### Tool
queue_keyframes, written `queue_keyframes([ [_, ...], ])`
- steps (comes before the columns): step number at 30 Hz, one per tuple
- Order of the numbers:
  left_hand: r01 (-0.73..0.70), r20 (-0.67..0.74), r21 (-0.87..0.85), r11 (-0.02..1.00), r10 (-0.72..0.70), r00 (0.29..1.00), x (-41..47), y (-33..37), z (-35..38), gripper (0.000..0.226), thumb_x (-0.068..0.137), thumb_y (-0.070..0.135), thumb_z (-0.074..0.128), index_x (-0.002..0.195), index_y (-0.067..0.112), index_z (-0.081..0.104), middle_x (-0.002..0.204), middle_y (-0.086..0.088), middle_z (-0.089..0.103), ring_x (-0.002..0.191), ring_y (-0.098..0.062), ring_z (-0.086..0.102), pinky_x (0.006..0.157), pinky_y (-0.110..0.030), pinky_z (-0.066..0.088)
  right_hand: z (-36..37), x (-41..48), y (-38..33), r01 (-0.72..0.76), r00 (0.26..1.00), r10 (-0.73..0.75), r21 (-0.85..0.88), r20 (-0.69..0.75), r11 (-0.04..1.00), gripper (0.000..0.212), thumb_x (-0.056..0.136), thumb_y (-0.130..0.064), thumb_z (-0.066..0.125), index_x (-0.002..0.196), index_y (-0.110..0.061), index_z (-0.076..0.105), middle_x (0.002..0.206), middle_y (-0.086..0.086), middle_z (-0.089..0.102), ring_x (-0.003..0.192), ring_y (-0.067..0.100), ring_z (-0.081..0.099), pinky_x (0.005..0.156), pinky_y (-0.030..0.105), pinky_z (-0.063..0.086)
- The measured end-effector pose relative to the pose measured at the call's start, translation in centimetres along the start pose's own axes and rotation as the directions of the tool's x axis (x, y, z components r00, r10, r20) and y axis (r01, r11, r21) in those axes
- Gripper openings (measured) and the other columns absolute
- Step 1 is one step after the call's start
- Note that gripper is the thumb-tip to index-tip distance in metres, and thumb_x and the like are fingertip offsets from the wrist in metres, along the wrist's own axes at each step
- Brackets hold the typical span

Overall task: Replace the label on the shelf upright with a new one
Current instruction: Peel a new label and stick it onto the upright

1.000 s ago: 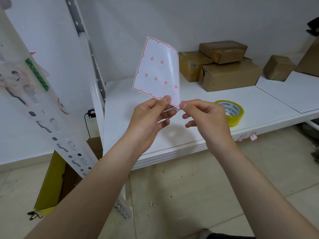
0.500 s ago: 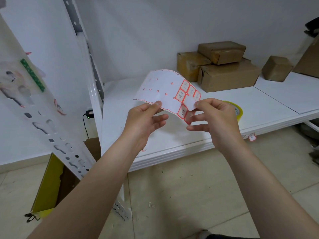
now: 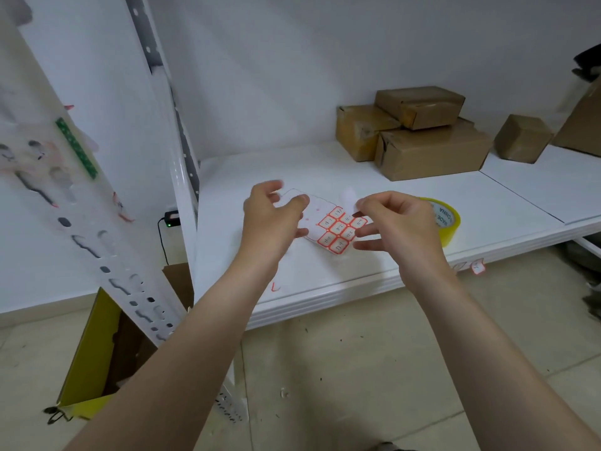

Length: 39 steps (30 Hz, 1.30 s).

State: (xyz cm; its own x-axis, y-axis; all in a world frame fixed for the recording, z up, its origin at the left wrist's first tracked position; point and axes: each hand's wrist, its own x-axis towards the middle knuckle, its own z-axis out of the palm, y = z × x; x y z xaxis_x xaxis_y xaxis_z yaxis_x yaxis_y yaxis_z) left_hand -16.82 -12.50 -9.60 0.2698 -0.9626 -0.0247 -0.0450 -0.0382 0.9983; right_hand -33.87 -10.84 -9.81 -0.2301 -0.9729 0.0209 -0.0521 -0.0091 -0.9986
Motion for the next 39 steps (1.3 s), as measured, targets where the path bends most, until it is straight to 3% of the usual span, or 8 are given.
queue_keyframes([
  [4, -0.404, 0.004, 0.184, 0.896, 0.410, 0.912, -2.8, 2.5, -1.5, 0.014, 0.101, 0.021, 0.063, 0.110, 0.028, 0.070, 0.103, 0.016, 0.068, 0.095, -0.004, 0.069, 0.079, -0.029, 0.062, 1.9, -0.7, -1.0, 0.040, 0.999, -0.041, 0.021, 0.019, 0.999, 0.012, 0.091, -0.013, 0.069, 0.081, -0.012, 0.076, 0.083, 0.008, 0.077, 0.069, 0.028, 0.071, 0.065, 0.047, 0.065],
  [8, -0.697, 0.020, 0.273, 0.663, 0.720, 0.693, -5.4, 5.2, -4.6, 0.013, 0.100, 0.015, 0.064, 0.101, 0.022, 0.075, 0.095, 0.011, 0.072, 0.087, -0.002, 0.067, 0.062, -0.015, 0.048, 4.3, -2.4, -2.3, 0.101, 0.991, -0.104, 0.036, 0.087, 0.994, 0.014, 0.092, -0.013, 0.067, 0.082, -0.013, 0.077, 0.084, 0.005, 0.077, 0.071, 0.028, 0.072, 0.063, 0.042, 0.064],
  [15, -0.830, 0.037, 0.419, 0.368, 0.906, 0.421, -7.3, 6.8, -10.9, 0.028, 0.094, 0.008, 0.049, 0.066, 0.011, 0.047, 0.065, 0.004, 0.046, 0.060, -0.011, 0.040, 0.058, -0.017, 0.031, 9.5, -6.9, -6.2, 0.239, 0.941, -0.256, 0.101, 0.220, 0.966, 0.014, 0.093, -0.011, 0.067, 0.083, -0.011, 0.076, 0.081, 0.003, 0.076, 0.072, 0.030, 0.073, 0.063, 0.046, 0.065],
  [21, -0.822, -0.174, 0.540, 0.181, 0.979, 0.102, -7.9, 7.8, -16.6, 0.018, 0.095, 0.005, 0.063, 0.080, 0.010, 0.054, 0.080, -0.002, 0.052, 0.074, -0.021, 0.050, 0.066, -0.034, 0.040, 13.2, -9.4, -8.9, 0.331, 0.899, -0.360, 0.150, 0.251, 0.932, 0.017, 0.094, -0.011, 0.065, 0.082, -0.015, 0.076, 0.081, 0.002, 0.076, 0.071, 0.028, 0.073, 0.060, 0.046, 0.065],
  [23, -0.745, -0.341, 0.543, 0.387, 0.912, 0.226, -7.7, 8.1, -18.0, 0.023, 0.091, 0.015, 0.072, 0.104, 0.015, 0.052, 0.109, 0.002, 0.053, 0.099, -0.023, 0.055, 0.077, -0.040, 0.047, 14.3, -9.9, -9.8, 0.364, 0.882, -0.401, 0.181, 0.249, 0.914, 0.017, 0.094, -0.008, 0.065, 0.081, -0.013, 0.076, 0.080, 0.002, 0.075, 0.070, 0.028, 0.073, 0.060, 0.044, 0.065],
  [25, -0.643, -0.455, 0.404, 0.651, 0.753, 0.476, -7.5, 8.6, -18.9, 0.043, 0.093, 0.027, 0.073, 0.128, 0.022, 0.048, 0.132, 0.008, 0.052, 0.121, -0.013, 0.054, 0.094, -0.037, 0.051, 15.4, -10.2, -10.7, 0.386, 0.869, -0.430, 0.208, 0.243, 0.899, 0.018, 0.094, -0.006, 0.064, 0.081, -0.013, 0.075, 0.078, 0.000, 0.074, 0.069, 0.027, 0.073, 0.060, 0.042, 0.065],
  [28, -0.550, -0.378, 0.174, 0.817, 0.571, 0.729, -6.9, 9.3, -19.5, 0.053, 0.099, 0.031, 0.069, 0.146, 0.029, 0.045, 0.136, 0.016, 0.060, 0.122, 0.001, 0.060, 0.101, -0.028, 0.055, 16.6, -10.2, -11.6, 0.401, 0.860, -0.453, 0.236, 0.234, 0.885, 0.019, 0.097, -0.006, 0.063, 0.085, -0.016, 0.074, 0.080, 0.000, 0.073, 0.068, 0.028, 0.074, 0.058, 0.041, 0.065],
  [39, -0.553, -0.345, 0.119, 0.825, 0.556, 0.756, -6.2, 10.6, -18.3, 0.038, 0.093, 0.019, 0.072, 0.128, 0.019, 0.059, 0.110, 0.010, 0.074, 0.091, -0.007, 0.076, 0.070, -0.021, 0.062, 17.1, -9.9, -12.4, 0.395, 0.862, -0.460, 0.287, 0.214, 0.873, 0.020, 0.099, -0.004, 0.057, 0.093, -0.017, 0.071, 0.088, 0.007, 0.076, 0.058, 0.034, 0.073, 0.049, 0.042, 0.062],
])
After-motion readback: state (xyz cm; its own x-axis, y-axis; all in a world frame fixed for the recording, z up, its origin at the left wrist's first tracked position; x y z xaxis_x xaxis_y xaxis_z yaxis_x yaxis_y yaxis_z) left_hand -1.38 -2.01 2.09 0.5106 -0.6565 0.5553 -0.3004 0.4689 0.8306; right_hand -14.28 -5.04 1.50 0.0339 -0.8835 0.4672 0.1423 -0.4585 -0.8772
